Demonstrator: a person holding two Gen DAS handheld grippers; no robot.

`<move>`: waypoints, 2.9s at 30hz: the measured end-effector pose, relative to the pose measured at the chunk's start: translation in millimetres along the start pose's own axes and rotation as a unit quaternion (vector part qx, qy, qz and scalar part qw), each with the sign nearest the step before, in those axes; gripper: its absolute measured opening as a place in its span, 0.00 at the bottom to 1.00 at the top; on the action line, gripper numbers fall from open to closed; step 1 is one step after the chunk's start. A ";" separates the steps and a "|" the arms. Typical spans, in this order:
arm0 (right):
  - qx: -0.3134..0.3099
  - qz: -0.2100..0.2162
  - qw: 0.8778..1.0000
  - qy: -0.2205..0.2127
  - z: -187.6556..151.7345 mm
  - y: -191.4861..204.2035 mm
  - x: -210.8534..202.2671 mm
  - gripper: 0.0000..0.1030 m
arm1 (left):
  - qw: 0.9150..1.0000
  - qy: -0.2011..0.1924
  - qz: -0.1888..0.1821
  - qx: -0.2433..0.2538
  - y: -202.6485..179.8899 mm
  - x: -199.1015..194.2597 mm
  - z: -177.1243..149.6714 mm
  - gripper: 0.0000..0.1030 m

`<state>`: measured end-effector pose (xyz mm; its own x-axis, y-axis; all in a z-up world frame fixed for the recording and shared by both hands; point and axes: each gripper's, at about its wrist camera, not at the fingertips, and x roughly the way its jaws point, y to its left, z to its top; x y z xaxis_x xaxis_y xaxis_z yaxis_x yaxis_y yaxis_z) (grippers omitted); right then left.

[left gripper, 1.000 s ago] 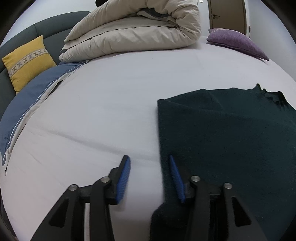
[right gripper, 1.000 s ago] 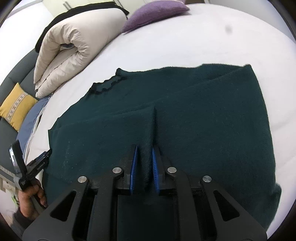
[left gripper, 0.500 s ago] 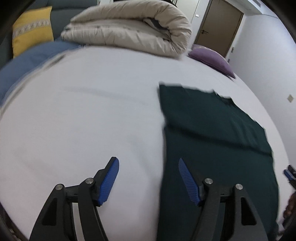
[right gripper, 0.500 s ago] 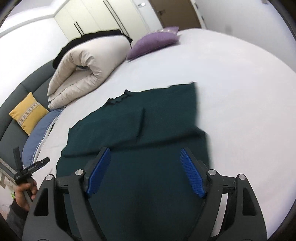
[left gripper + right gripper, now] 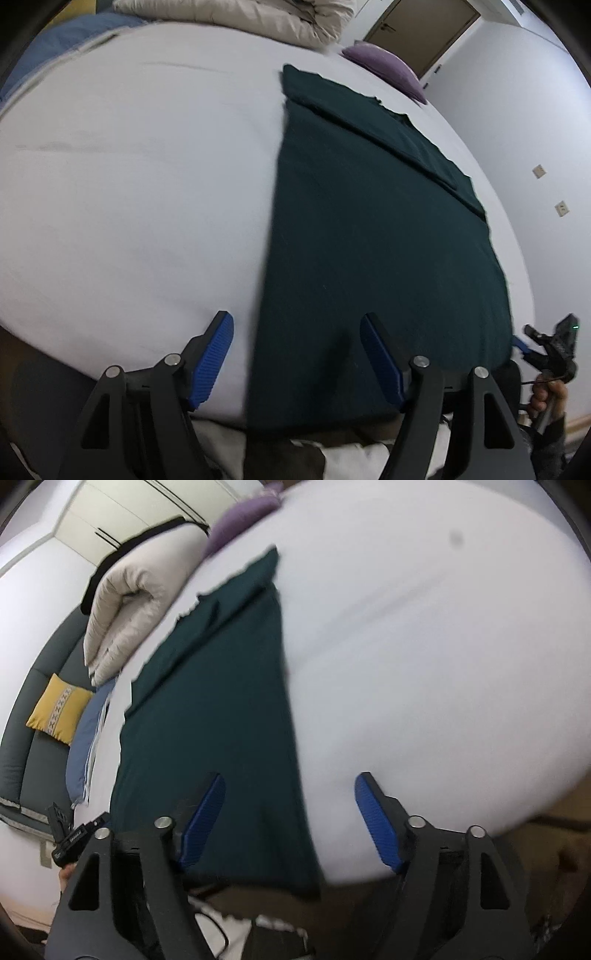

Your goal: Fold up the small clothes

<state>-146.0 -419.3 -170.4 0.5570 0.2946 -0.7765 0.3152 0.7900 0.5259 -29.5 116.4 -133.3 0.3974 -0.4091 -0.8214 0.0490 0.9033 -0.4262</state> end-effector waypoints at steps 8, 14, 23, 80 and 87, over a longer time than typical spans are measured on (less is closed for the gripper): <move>0.029 0.036 0.998 0.052 -29.5 -16.0 3.7 0.54 | 0.998 0.051 -0.038 -0.007 8.0 -3.3 -8.6 0.69; 0.024 0.040 0.996 0.073 -37.0 -10.3 10.1 0.50 | 0.995 0.063 -0.066 -0.029 16.3 -1.3 -15.1 0.63; 0.021 0.045 0.994 0.093 -34.1 -2.8 22.6 0.40 | 0.995 0.075 -0.053 -0.049 33.9 -2.1 -16.1 0.11; 0.098 0.134 0.983 -0.077 343.4 101.0 174.2 0.07 | 0.982 -0.087 -0.109 -0.125 -17.8 114.0 344.9 0.06; 0.152 0.080 0.984 -0.057 366.8 73.6 239.3 0.23 | 0.983 -0.074 -0.085 -0.146 6.9 143.0 349.6 0.41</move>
<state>292.3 -487.9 -190.1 0.6949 0.3257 -0.6411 0.4227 0.5362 0.7306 348.0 109.3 -121.2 0.5358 -0.5086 -0.6740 -0.1296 0.7393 -0.6608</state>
